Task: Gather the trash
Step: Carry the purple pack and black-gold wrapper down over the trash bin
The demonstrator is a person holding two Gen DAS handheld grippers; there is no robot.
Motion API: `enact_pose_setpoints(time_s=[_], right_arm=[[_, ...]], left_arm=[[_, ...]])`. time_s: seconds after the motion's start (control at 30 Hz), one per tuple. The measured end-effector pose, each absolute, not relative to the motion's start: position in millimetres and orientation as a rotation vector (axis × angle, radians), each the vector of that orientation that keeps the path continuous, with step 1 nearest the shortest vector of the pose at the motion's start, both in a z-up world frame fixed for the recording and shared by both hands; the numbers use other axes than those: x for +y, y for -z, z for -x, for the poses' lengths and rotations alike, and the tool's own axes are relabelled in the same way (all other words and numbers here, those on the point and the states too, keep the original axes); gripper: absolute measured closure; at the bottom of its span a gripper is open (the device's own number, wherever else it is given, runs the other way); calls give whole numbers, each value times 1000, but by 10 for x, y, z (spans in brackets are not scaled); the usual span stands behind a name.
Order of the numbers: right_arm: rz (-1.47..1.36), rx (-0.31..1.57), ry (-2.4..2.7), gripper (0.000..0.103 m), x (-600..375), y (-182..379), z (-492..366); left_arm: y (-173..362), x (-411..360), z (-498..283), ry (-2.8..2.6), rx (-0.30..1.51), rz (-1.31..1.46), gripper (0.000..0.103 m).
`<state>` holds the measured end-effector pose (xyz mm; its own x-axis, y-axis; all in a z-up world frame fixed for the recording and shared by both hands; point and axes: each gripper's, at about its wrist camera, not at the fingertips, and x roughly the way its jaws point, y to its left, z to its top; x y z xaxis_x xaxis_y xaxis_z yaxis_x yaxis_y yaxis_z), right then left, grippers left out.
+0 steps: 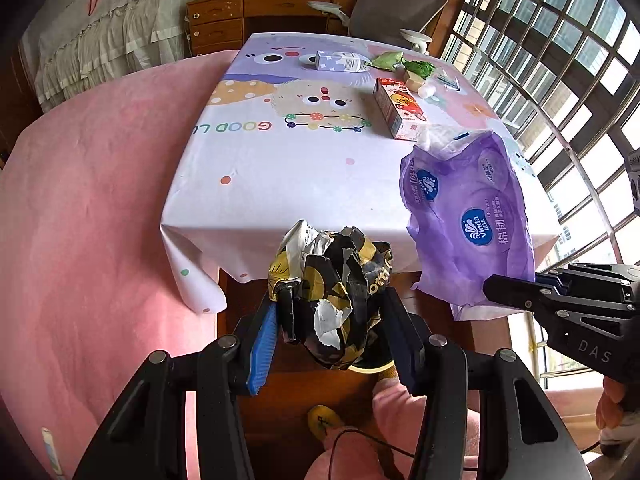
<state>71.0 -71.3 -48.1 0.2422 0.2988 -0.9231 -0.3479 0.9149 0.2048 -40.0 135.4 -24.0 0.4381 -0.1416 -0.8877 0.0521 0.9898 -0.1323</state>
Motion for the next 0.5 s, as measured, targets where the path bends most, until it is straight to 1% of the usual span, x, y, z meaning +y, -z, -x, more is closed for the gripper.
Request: enact_pose_setpoints(time_s=[0.17,0.33,0.5], right_arm=[[76,1329,-423,96,-748,893,-594],[69,1405,-403,96,-826,1387,-472],[36,1467,-381,96,-935,1935,-378]], left_arm=[[576,1284,459,127,1182,108,54],[1024,1128,524,137,1252,92,54],[1516,906,421,144,1310,74,54]])
